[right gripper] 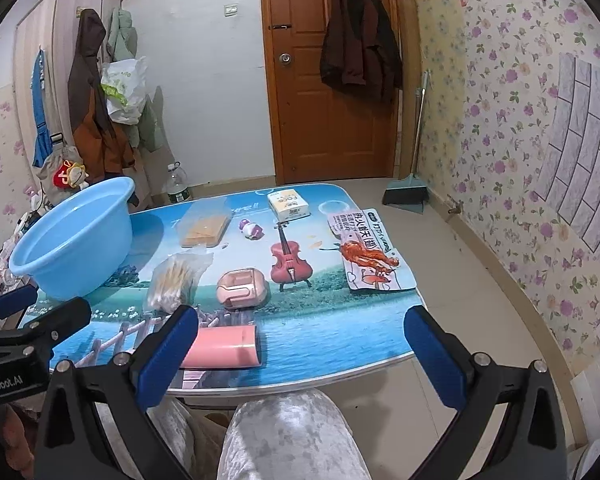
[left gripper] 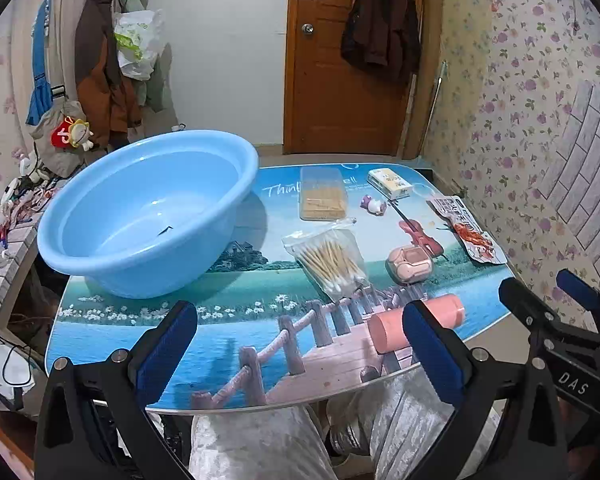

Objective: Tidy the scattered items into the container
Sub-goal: 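Grasp the pink cylindrical roll with the left tool and lift it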

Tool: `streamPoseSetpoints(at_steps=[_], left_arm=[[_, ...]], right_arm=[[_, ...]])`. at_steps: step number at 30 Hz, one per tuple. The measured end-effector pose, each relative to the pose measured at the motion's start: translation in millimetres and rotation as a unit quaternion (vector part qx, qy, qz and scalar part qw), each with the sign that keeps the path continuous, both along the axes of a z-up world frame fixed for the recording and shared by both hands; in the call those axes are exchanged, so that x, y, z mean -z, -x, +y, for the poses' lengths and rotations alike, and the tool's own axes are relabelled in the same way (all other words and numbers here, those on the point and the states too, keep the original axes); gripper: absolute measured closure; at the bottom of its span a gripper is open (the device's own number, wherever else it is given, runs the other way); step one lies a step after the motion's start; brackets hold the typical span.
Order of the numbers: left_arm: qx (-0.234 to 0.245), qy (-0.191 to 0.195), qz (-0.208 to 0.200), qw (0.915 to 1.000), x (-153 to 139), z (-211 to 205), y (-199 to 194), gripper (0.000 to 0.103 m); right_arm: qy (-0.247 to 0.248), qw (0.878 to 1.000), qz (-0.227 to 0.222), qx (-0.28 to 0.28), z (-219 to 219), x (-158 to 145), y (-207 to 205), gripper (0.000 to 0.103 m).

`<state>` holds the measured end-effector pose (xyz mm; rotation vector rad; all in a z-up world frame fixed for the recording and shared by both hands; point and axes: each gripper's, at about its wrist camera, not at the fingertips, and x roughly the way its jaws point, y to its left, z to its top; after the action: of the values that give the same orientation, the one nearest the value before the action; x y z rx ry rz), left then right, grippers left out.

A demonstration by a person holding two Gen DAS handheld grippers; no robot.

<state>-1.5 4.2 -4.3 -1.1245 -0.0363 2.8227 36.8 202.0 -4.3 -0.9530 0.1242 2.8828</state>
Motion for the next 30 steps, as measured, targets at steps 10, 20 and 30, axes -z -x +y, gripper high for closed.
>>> streamPoseSetpoints(at_steps=[10,20,30], left_arm=[[0.016,0.003,-0.026,0.9996,12,17,0,0.000],[0.026,0.007,-0.043,0.9987,22,33,6,0.000],[0.048,0.008,-0.046,0.9978,39,73,13,0.000]], right_arm=[[0.000,1.000,0.000,0.011,10,4,1,0.000],[0.014,1.000,-0.006,0.024,30,9,1,0.000],[0.017,0.999,-0.004,0.045,54,13,1,0.000]])
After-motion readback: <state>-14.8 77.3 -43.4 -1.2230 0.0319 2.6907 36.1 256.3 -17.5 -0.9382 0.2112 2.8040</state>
